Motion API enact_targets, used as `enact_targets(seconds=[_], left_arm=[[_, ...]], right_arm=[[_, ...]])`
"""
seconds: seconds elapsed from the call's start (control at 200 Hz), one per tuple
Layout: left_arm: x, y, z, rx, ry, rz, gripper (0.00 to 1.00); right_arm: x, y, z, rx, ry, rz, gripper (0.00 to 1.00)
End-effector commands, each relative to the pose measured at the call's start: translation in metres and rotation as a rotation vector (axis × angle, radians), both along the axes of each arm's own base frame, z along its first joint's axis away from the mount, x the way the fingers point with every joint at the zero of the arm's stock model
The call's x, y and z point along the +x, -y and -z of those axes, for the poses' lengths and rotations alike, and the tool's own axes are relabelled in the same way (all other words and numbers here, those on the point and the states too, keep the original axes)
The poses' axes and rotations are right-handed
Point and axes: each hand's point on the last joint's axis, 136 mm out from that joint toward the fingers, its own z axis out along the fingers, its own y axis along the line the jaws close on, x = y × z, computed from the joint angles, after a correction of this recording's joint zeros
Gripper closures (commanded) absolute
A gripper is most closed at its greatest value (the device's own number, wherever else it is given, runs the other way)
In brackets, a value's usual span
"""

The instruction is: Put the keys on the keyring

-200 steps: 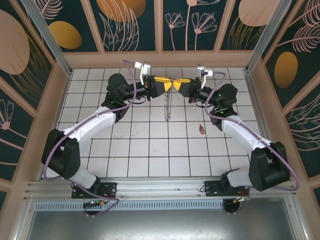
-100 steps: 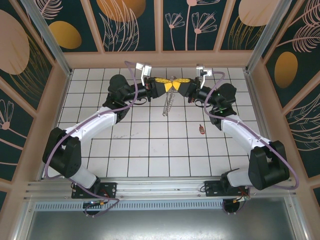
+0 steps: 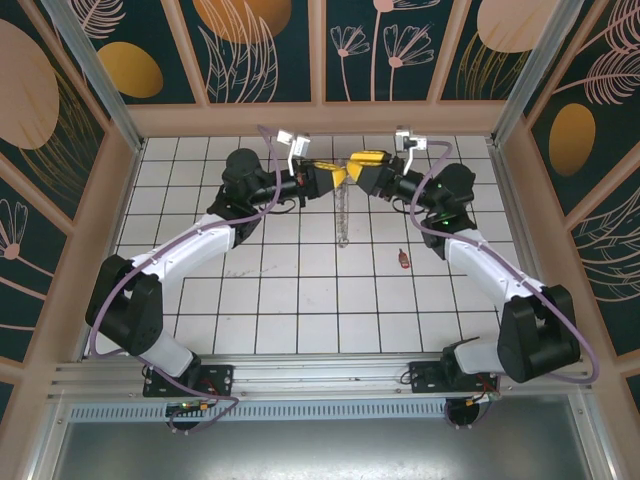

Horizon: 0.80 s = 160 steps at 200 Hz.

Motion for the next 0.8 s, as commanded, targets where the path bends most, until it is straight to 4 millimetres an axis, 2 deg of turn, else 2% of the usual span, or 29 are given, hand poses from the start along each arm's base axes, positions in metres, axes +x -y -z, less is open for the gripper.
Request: enact_targets(seconds=[0.0, 0.15, 0.35, 0.515, 0.796], left_arm=[[0.000, -0.005, -0.015, 0.077, 0.150, -0.057, 1.00], [0.000, -0.010, -0.012, 0.152, 0.252, -0.089, 1.00], [-0.011, -0.016, -0.011, 0.199, 0.379, -0.080, 1.00], [-0.015, -0.016, -0.010, 0.213, 0.395, -0.058, 1.00], [-0.023, -0.009, -0.011, 0.197, 0.350, 0.027, 1.00]], right_arm=[[-0.005, 0.021, -0.016, -0.015, 0.051, 0.088, 0.50], [-0.009, 0.026, -0.001, -0.088, 0.020, 0.112, 0.50], [-0.023, 0.024, 0.019, -0.167, 0.025, 0.070, 0.51], [-0.029, 0.016, 0.032, -0.200, 0.023, -0.023, 0.54], [-0.036, 0.004, 0.035, -0.208, 0.032, -0.132, 0.59]])
